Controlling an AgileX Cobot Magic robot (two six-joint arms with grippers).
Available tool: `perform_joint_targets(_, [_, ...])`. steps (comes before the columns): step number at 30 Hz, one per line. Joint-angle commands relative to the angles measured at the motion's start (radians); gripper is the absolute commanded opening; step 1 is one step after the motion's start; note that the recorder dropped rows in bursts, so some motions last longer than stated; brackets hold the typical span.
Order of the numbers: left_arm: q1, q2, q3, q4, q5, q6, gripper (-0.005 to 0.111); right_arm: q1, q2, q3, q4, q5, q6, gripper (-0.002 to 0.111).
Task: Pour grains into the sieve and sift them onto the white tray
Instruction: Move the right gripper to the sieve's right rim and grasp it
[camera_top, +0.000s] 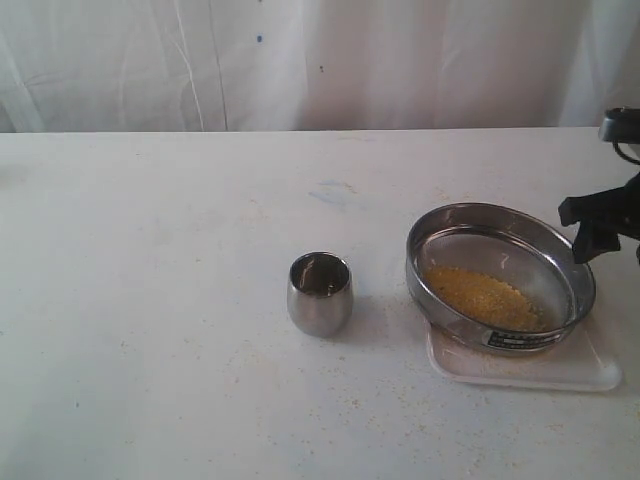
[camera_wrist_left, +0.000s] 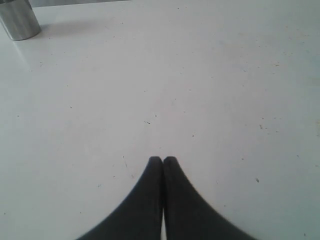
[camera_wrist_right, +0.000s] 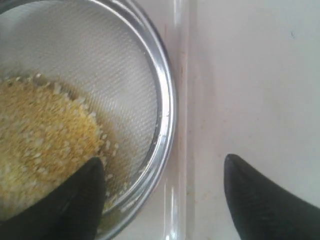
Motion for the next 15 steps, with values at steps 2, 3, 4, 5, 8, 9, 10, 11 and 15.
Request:
perform_joint_targets(2, [-0.006,-0.006,0.004,0.005,0.002,-0.004,0.000,-0.013,0.154,-0.070,-0.024,-0.058,0.018,0.063])
perform_joint_targets(3, [-0.006,-0.006,0.004,0.005,0.002,-0.004,0.000,-0.013,0.180,-0.090,-0.024,-0.055,0.018,0.062])
perform_joint_targets(4, [-0.006,-0.006,0.004,0.005,0.002,-0.004,0.000,-0.013,0.198,-0.107,-0.019,-0.051,0.018,0.062])
perform_joint_targets(5, [-0.006,-0.006,0.004,0.005,0.002,-0.004,0.000,-0.013,0.218,-0.120,-0.008,-0.051,0.018,0.062])
perform_joint_targets(8, [-0.006,-0.006,0.004,0.005,0.002,-0.004,0.000,-0.013,0.260,-0.139,-0.003,-0.051,0.015,0.062])
perform_joint_targets(9, [-0.006,-0.006,0.004,0.005,0.002,-0.004,0.000,-0.013,0.269,-0.141,-0.001,-0.056,0.014,0.061])
perform_joint_targets(10, [-0.006,-0.006,0.004,0.005,0.002,-0.004,0.000,-0.013,0.274,-0.141,-0.001,-0.064,0.014,0.059])
perform_joint_targets(11, [-0.006,-0.006,0.004,0.005,0.002,-0.004,0.000,-0.013,0.277,-0.141,-0.001,-0.070,0.014,0.057])
perform_joint_targets(15, [-0.006,-0.006,0.004,0.005,0.002,-0.004,0.000,-0.013,0.277,-0.141,-0.001,-0.077,0.014,0.041])
